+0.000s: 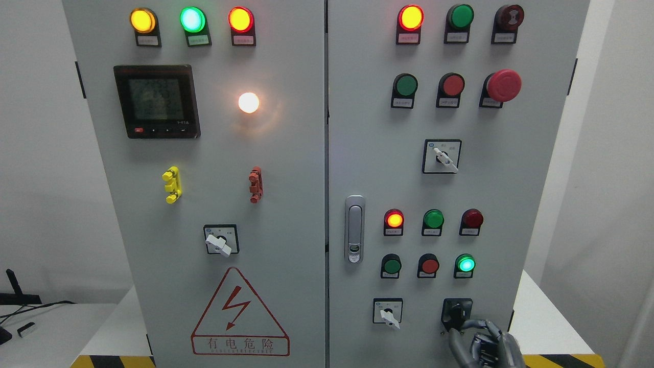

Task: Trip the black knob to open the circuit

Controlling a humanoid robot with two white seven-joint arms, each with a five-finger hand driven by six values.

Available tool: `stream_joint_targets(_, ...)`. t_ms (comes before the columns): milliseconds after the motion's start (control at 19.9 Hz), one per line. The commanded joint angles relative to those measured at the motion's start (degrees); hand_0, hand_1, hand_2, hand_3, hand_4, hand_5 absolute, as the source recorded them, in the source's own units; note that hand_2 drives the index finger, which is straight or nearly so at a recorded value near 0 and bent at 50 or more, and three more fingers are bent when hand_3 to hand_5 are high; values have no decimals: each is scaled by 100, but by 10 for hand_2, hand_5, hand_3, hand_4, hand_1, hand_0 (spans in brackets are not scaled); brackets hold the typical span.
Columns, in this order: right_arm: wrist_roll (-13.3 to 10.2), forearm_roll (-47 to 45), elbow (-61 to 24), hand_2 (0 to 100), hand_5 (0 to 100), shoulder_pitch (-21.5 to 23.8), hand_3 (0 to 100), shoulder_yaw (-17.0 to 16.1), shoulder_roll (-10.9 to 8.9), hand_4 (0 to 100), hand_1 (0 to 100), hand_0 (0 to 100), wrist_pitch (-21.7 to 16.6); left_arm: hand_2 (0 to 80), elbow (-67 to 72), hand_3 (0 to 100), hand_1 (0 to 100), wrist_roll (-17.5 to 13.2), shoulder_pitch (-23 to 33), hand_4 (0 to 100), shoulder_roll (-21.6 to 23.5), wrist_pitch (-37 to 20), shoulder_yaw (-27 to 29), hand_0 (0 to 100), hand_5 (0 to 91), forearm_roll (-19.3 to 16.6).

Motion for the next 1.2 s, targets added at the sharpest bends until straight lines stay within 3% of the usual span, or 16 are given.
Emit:
stream_joint_targets(0,24,9,-2,476,1000,0,1000,-86,70,1000,664,440,1,0,0,0,389,4,0,0,4,-4,0,120,0,26)
stream_joint_targets(1153,16,26,34,448,1000,9,1000,-174,70,1000,655,440,1,0,0,0,389,4,0,0,-5,-4,0,120,0,26)
